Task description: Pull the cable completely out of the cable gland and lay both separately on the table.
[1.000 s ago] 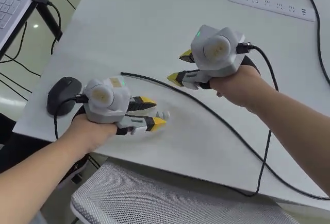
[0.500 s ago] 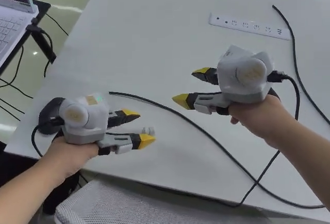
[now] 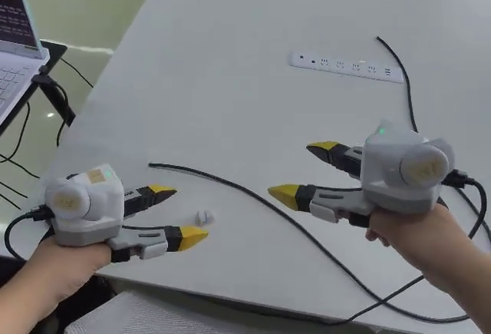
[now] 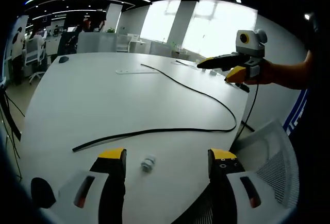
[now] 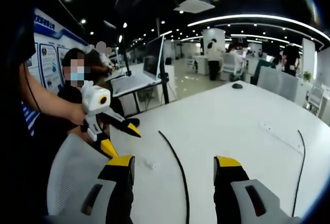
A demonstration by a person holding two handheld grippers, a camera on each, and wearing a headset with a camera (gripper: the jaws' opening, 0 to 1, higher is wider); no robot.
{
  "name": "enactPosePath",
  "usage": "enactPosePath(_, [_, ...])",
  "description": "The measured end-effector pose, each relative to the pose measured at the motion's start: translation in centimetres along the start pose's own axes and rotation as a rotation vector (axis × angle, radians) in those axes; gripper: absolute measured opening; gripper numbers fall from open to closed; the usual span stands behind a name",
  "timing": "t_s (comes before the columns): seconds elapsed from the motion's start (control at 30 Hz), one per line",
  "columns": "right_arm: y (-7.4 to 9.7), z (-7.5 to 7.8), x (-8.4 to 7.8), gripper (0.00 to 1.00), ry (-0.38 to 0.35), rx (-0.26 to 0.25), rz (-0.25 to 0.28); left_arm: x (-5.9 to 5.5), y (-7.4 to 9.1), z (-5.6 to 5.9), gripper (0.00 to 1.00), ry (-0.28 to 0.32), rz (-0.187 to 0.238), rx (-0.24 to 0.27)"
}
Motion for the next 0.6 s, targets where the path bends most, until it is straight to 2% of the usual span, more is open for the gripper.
enactPosePath(0.23, [3.7,-1.1,-1.6,0.68,-0.068,-0.043,0.037,1.9,1.1,1.6,0.72,-0.012,0.036,0.026])
enactPosePath(0.37, [5.6,-1.0,-2.8,0.71,-0.102,-0.078,0.053,2.1,1.7,2.3,0.76,-0.024,0.038,0.038])
enactPosePath(0.5, [7.1,-0.6,-4.3,0.72,-0.128,-0.113,0.047,2.1,2.4,2.6,0.77,-0.030,0.046,0.051])
enactPosePath(0.6, [8.3,-0.8,-5.8,0.74,-0.131,-0.129,0.029,1.9,2.8,3.1,0.82,-0.039,0.045,0.057])
Point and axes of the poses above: the centre of the closed fingertips' face, and the gripper's own axes: y roughly backward along the fingers, z roughly to its right, x roughly out of its top, the point moved 1 cm from there along y, roughly backward along the fingers, and after that the axes turned 11 degrees about z, right-handed, at the moved point
